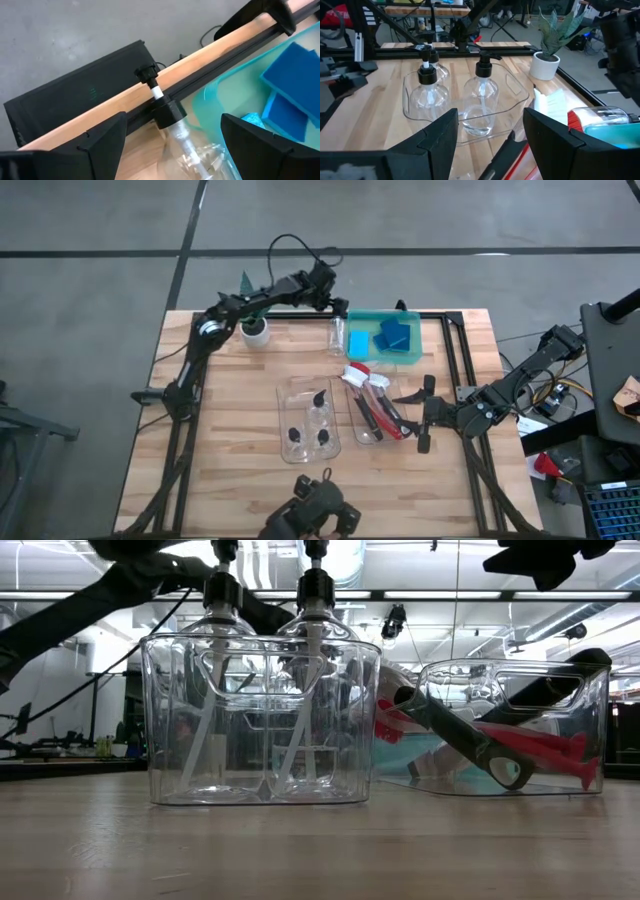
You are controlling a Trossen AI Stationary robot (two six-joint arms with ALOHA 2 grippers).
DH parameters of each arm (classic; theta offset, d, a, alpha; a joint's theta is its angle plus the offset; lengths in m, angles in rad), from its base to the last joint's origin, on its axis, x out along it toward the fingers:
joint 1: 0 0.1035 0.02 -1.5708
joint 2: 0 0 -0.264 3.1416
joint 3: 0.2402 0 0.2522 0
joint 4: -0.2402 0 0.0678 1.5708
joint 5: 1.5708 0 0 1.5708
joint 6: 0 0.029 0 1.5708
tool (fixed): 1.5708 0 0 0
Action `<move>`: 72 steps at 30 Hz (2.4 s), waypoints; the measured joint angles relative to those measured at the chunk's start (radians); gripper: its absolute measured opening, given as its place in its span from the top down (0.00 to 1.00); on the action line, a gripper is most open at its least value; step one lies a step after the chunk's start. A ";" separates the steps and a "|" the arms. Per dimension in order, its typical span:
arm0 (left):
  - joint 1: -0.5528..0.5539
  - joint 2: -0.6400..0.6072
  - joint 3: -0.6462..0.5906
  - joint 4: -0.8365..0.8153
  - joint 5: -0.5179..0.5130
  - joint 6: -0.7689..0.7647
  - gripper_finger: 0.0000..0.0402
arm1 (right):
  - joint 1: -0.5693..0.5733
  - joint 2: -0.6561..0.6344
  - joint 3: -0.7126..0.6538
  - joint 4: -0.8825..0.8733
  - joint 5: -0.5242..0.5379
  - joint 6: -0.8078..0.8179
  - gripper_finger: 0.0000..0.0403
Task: Pick & Place Kitchen Sink Supplies
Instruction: Put the transparent soap dispenser into the left transparent bin
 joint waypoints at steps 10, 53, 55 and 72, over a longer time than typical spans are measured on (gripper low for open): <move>-0.006 0.038 0.000 0.020 -0.001 -0.012 0.22 | 0.000 0.000 0.000 -0.020 0.000 0.001 0.45; -0.007 0.092 -0.001 -0.030 -0.052 -0.019 0.57 | 0.000 0.000 -0.002 -0.021 0.000 0.001 0.45; -0.009 0.092 -0.001 -0.030 -0.046 -0.018 0.60 | 0.000 0.000 -0.002 -0.021 0.000 0.001 0.45; -0.026 0.075 -0.001 -0.047 -0.009 0.032 0.77 | 0.000 0.000 -0.002 -0.022 0.000 0.001 0.45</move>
